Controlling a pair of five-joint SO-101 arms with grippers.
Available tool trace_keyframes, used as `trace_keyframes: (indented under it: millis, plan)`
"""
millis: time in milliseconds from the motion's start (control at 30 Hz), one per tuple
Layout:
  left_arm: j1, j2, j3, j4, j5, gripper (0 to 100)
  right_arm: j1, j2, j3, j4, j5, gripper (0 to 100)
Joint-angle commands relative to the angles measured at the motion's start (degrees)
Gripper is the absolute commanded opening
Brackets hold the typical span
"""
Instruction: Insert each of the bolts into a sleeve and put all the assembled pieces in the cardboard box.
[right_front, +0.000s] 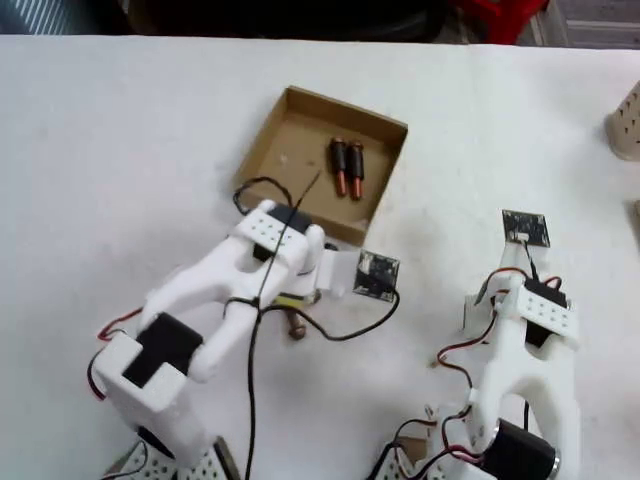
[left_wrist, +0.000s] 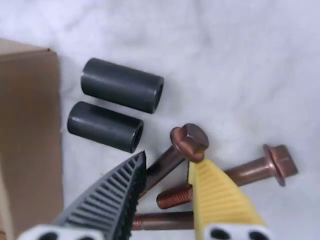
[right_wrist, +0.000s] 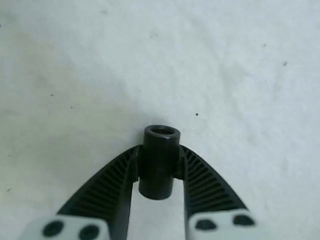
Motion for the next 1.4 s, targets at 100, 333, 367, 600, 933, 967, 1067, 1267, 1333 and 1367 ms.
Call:
trace_keyframes:
  millis: [100,333,367,600,933,967,1067,1267,1333,1367]
  plan:
    - [-0.7,0.0,-1.8,-0.9,-0.5,14,0.0,-1.8,-0.4,-0.6,0.7,1.7]
    - [-0.2,-2.9,-1.3,-0.9,14.0,5,0.0,-1.8,-0.4,-0.6,0.7,1.7]
    - [-0.2,-3.5,-1.3,-0.9,17.4,6,0.0,-1.8,-0.4,-0.6,0.7,1.7]
    - [0.1,-9.5,-1.7,-3.1,41.8,6,0.0,-1.8,-0.4,-0.6,0.4,1.7]
    - [-9.5,-23.1,-1.2,-4.9,63.2,6,0.0,-1.8,-0.3,-0.5,0.2,1.7]
    - [-11.6,-24.1,-1.2,-4.9,65.4,6,0.0,-1.8,-0.3,-0.5,0.2,1.7]
    - [-18.0,-26.5,-1.2,-4.9,72.0,6,0.0,-1.8,-0.3,-0.5,0.2,1.7]
    - [-30.2,-27.2,0.7,-5.8,78.7,6,0.0,-1.8,-0.3,-0.4,0.2,1.7]
    - [-32.8,-27.2,3.8,-9.0,78.6,6,0.0,-1.8,-0.3,-0.4,0.2,1.7]
    - [-34.1,-27.2,5.9,-11.2,78.6,6,0.0,-1.8,-0.3,-0.4,0.2,1.7]
